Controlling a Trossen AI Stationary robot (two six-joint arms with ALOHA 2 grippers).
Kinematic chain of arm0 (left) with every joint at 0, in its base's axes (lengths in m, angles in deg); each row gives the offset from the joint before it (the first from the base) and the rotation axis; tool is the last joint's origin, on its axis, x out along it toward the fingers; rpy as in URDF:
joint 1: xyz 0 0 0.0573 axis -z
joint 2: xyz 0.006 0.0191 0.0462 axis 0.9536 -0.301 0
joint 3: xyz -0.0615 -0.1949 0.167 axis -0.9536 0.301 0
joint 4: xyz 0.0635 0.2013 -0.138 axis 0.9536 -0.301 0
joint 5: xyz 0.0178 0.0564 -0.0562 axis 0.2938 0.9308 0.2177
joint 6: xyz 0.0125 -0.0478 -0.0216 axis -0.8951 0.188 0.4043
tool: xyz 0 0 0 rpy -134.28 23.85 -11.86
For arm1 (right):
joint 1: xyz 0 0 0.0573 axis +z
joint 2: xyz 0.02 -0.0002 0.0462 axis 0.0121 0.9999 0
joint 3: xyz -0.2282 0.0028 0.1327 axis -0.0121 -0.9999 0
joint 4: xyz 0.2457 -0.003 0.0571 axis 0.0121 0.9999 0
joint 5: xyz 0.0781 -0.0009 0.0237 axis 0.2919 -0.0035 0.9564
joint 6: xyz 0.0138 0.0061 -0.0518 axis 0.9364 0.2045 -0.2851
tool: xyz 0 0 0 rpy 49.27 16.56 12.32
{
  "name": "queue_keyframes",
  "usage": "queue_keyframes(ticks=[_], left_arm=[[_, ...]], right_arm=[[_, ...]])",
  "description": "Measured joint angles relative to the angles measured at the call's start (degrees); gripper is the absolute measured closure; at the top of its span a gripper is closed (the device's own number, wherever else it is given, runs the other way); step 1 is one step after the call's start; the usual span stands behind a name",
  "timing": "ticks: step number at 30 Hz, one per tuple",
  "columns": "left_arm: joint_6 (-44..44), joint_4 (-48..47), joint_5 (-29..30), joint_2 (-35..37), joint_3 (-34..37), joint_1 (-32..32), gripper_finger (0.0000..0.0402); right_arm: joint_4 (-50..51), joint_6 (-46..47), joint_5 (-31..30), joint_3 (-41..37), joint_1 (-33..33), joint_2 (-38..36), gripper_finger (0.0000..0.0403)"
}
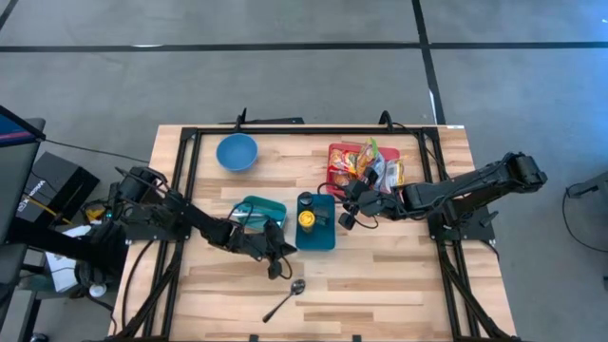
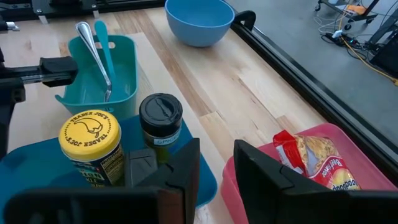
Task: Pick & Place Food Item
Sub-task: Adjust the blue bin, then put the black spoon into the green bin
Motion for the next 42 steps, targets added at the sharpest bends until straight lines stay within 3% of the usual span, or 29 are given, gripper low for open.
queue_keyframes(ticks=[3,9,12,23,31,36,42], left_arm=[[-1.0,0.4,-4.2,0.0,0.0,0.0,0.0401],[-6.0,0.7,-20.6,0.0,0.0,0.0,0.0401],[-7.0,0.8,-25.0,0.0,0.0,0.0,0.0401],[-6.6,2.6,-24.8,1.1,0.0,0.0,0.0401],[-6.9,1.0,-22.4,7.1,0.1,0.4,0.0401],[-7.2,0.4,-26.6,9.4,0.1,3.2,0.0401],[-10.3,2.9,-26.9,8.9,0.0,6.5,0.0401]], right_arm=[[0.0,0.0,0.0,0.0,0.0,0.0,0.031],[0.0,0.0,0.0,0.0,0.0,0.0,0.031],[0.0,0.0,0.0,0.0,0.0,0.0,0.031],[0.2,0.0,0.0,0.0,0.0,0.0,0.031],[0.4,0.0,0.0,0.0,0.0,0.0,0.031],[0.5,0.0,0.1,0.0,0.0,0.0,0.031],[0.5,0.0,0.2,0.0,0.0,0.0,0.031]])
